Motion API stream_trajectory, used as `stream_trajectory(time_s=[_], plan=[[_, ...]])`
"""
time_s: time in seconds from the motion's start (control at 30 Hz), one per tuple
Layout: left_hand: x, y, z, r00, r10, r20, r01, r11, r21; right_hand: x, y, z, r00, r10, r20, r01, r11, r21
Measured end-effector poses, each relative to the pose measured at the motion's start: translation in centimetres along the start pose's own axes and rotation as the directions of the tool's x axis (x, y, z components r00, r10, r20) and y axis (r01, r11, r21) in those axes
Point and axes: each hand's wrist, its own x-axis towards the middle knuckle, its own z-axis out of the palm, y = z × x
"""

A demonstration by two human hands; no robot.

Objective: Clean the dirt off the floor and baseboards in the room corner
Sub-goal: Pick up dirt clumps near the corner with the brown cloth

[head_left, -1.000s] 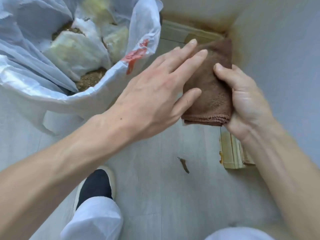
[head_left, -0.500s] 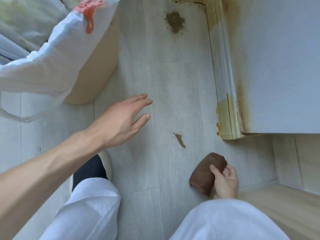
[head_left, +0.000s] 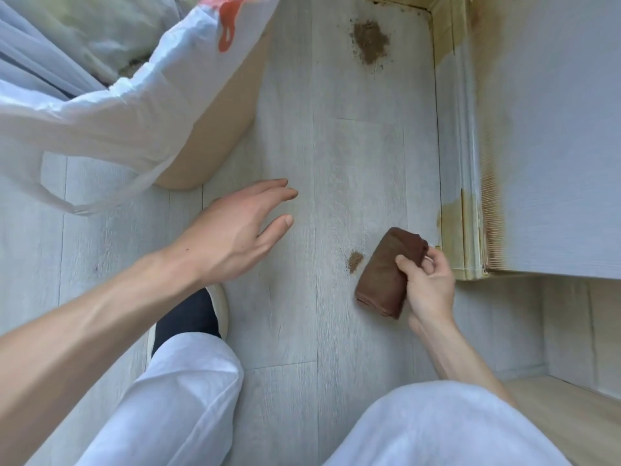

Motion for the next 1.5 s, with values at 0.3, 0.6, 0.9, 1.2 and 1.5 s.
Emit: stream_trajectory(time_s=[0.3, 0.6, 0.9, 1.2, 1.5], plan=[[-0.9, -1.1, -0.5, 1.0, -0.025, -0.012, 0.024, 1.0, -0.02, 8.5, -10.5, 5.1, 0.902, -0.292, 0.317, 0.43, 0.663, -0.612], [-1.3, -0.9, 0.2, 1.0, -0.024, 0.009, 0.024, 1.0, 0.007, 3.5, -2.4, 6.9, 0.481, -0.136, 0.866, 0.864, 0.242, -0.442], [-0.7, -0.5, 0.2, 1.0, -0.007, 0.009, 0.007, 1.0, -0.016, 4.2, -8.0, 3.7, 0.575, -0.148, 0.805, 0.749, 0.492, -0.445], [-2.0, -1.5, 0.2, 0.999, -0.05, 0.016, 0.05, 0.999, -0.009, 12.6, -12.8, 10.7, 0.824, -0.165, 0.542, 0.522, 0.596, -0.611], [-2.3, -1.9, 0.1, 0.997, -0.066, 0.037, 0.067, 0.997, -0.023, 5.9, -5.3, 8.9, 0.64, 0.036, 0.767, 0.673, 0.456, -0.583]])
